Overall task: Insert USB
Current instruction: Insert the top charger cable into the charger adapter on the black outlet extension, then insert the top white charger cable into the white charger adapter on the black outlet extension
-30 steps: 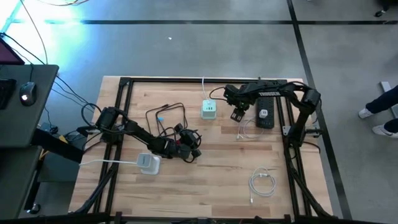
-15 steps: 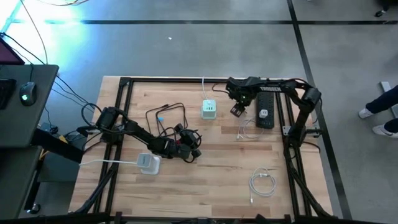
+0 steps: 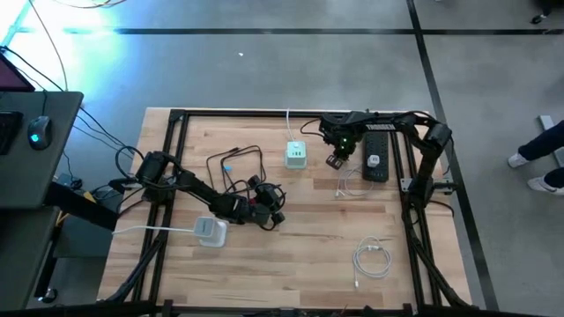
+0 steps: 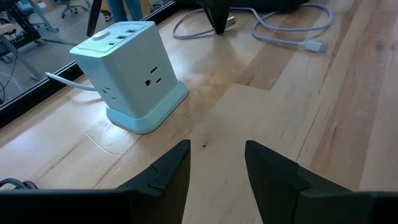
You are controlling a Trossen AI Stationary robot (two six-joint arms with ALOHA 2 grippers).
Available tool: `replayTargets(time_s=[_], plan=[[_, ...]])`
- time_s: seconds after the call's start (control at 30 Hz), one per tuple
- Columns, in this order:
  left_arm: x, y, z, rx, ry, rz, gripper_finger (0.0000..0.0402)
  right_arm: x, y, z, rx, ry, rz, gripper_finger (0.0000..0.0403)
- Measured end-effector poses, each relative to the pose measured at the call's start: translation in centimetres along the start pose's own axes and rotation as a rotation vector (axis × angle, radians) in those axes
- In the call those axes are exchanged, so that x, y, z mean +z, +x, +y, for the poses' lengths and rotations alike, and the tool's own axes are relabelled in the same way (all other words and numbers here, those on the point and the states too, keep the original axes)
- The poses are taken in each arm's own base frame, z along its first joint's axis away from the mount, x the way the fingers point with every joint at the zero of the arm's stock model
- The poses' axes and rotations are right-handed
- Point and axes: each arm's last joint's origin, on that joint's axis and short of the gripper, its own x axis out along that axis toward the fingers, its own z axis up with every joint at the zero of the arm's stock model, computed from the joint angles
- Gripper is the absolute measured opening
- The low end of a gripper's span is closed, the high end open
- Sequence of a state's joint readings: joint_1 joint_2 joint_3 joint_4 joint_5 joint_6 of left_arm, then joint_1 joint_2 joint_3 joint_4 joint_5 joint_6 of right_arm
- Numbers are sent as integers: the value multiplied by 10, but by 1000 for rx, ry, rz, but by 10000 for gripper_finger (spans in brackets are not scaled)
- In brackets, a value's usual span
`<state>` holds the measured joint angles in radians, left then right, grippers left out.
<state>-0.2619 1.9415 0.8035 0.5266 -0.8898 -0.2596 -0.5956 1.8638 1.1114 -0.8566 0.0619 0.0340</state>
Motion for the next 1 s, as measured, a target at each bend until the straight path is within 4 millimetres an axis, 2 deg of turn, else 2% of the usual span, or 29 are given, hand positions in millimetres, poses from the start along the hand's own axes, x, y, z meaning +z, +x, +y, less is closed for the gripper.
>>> replayTargets(time_s=[0.1, 0.17, 0.33, 0.43, 0.5, 0.6, 0.8, 1.0], plan=[[0, 0, 0, -4, -1, 1, 131, -1, -4, 2, -7, -3, -26, 6], [0, 0, 0, -6, 1, 2, 131, -1, -14, 4, -25, -2, -80, 4], [-1, -2, -2, -22, 7, 7, 131, -9, -60, 5, -87, 32, -292, 2], [-2, -4, -4, -34, 13, 6, 131, -22, -92, 6, -119, 71, -435, 1], [-2, -7, -6, -41, 15, 4, 131, -36, -105, 7, -116, 105, -523, 1], [-3, -9, -8, -47, 26, 5, 131, -64, -113, 9, -102, 173, -617, 0], [-4, -10, -7, -42, 29, 6, 131, -119, -110, 20, -139, 335, -770, 2], [-4, -8, -6, -32, 22, 1, 131, -149, -108, 41, -167, 452, -951, 3]])
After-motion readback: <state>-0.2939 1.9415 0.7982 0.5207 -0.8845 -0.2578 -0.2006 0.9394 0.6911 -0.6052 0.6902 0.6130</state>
